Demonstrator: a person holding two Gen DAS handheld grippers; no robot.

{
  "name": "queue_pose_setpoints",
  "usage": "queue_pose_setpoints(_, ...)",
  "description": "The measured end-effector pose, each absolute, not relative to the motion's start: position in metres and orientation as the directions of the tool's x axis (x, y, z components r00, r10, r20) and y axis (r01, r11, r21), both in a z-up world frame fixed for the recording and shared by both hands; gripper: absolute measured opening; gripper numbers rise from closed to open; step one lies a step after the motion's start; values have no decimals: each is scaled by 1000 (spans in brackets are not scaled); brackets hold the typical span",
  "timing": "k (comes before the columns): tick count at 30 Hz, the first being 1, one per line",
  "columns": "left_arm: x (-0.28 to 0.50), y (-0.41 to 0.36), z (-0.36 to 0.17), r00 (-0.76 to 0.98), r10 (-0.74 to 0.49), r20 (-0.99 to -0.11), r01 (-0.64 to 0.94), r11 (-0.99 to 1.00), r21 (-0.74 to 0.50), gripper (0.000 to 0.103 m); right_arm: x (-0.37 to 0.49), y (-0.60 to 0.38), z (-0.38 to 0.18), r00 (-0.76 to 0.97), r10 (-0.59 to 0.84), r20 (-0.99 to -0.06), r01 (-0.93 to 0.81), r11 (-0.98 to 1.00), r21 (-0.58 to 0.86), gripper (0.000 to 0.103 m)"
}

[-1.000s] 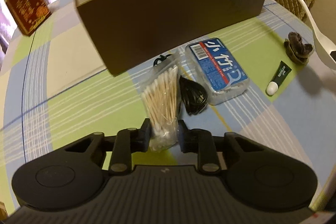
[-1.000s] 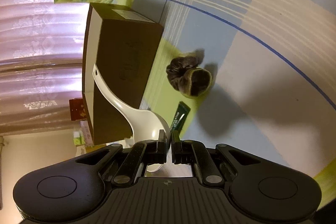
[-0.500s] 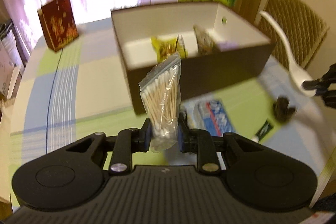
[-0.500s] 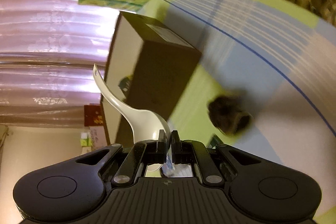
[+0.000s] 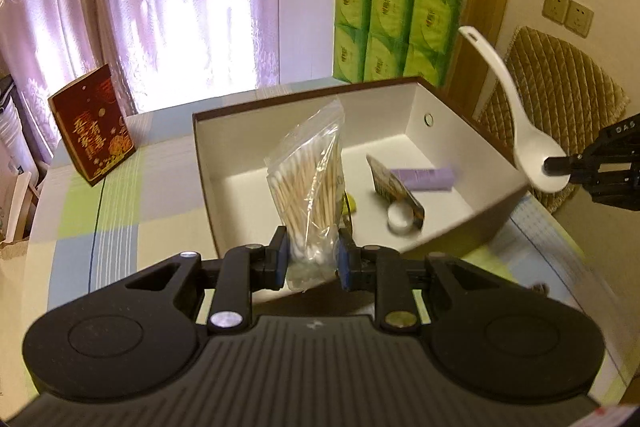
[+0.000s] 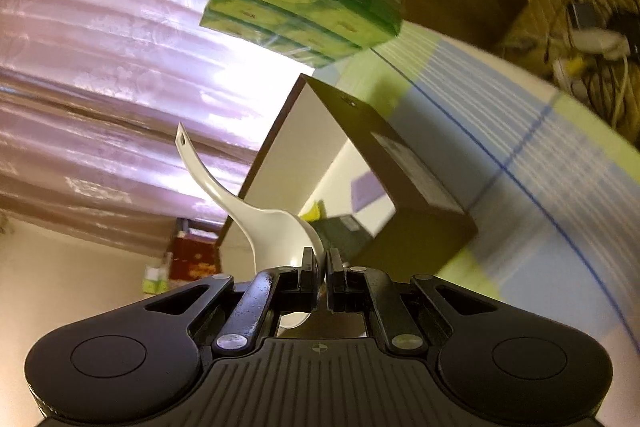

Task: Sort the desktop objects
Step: 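Carry the spoon in the right tool and swab bag in the left tool over the box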

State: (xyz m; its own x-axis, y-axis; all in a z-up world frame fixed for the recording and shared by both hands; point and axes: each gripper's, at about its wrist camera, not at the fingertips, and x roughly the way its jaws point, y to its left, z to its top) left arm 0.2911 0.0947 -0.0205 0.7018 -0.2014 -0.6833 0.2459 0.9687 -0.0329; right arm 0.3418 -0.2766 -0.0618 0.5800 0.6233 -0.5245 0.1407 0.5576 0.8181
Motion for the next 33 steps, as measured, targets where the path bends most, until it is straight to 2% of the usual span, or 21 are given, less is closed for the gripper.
queue_pose_setpoints(8, 336, 94, -34, 678, -185, -711, 214, 976, -50, 20, 384, -245, -72, 547, 570, -613, 184, 632, 753, 1)
queue_pose_setpoints(13, 359, 95, -53, 642, -164, -749, 184, 981, -57, 20, 403, -223, -79, 521, 499, -692, 185, 726, 662, 1)
queue_pose_setpoints(21, 373, 95, -81, 592, -144, -793, 163, 985, -58, 20, 416, -173, -81, 543, 275, -794, 57, 931, 361, 1)
queue_pose_setpoints(25, 374, 95, -88, 580, -139, -802, 162, 985, -54, 20, 414, -148, -88, 567, 192, -801, -27, 976, 214, 1)
queue_pose_setpoints(33, 378, 90, -90, 576, -129, -807, 177, 984, -32, 20, 412, -120, -107, 602, 99, -792, -149, 989, 10, 1)
